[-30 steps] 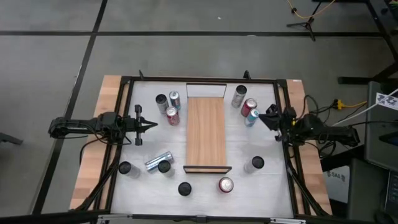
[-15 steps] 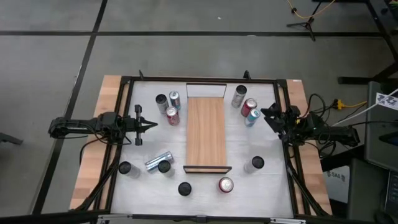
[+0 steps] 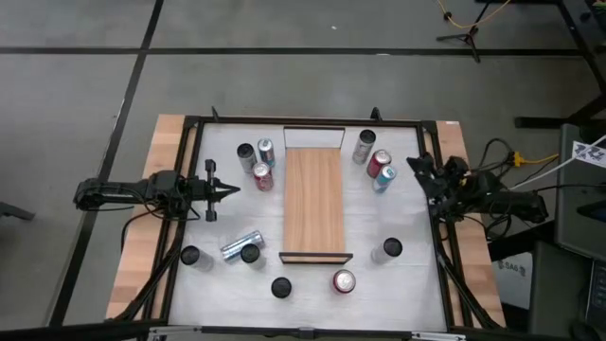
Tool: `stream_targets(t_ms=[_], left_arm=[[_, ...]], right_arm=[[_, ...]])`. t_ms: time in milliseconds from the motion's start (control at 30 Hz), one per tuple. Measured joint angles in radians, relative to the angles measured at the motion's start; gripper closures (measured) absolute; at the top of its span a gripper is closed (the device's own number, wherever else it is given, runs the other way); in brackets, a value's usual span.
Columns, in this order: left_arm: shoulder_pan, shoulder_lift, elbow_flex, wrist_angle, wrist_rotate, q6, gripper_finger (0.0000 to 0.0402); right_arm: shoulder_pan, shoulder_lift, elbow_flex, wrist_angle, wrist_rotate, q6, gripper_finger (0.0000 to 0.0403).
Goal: Place canned beverage on shelf
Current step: Put the white pink soda can on the shelf
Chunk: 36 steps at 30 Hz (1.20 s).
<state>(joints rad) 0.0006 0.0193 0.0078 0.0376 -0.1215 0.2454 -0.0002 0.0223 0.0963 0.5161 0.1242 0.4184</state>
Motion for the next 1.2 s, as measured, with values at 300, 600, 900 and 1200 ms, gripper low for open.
stream_targets(t_ms=[300, 600, 900, 1200], left_arm=[[0.000, 0.000, 0.000, 0.000, 0.000, -0.001, 0.0401], [0.000, 0.000, 0.000, 0.000, 0.000, -0.001, 0.0401], [0.000, 0.000, 0.000, 0.007, 0.000, -0.001, 0.0401], [0.000, 0.000, 0.000, 0.039, 0.000, 0.000, 0.0401]], right_arm=[[0.000, 0.205, 0.278, -0.228, 0.000, -0.062, 0.0129], [0.000, 0.500, 0.662, -0.653, 0.097, -0.136, 0.0129], [0.000, 0.760, 1.007, -1.032, 0.230, -0.164, 0.0130], [-0.122, 0.983, 1.196, -1.116, 0.265, -0.195, 0.0130]])
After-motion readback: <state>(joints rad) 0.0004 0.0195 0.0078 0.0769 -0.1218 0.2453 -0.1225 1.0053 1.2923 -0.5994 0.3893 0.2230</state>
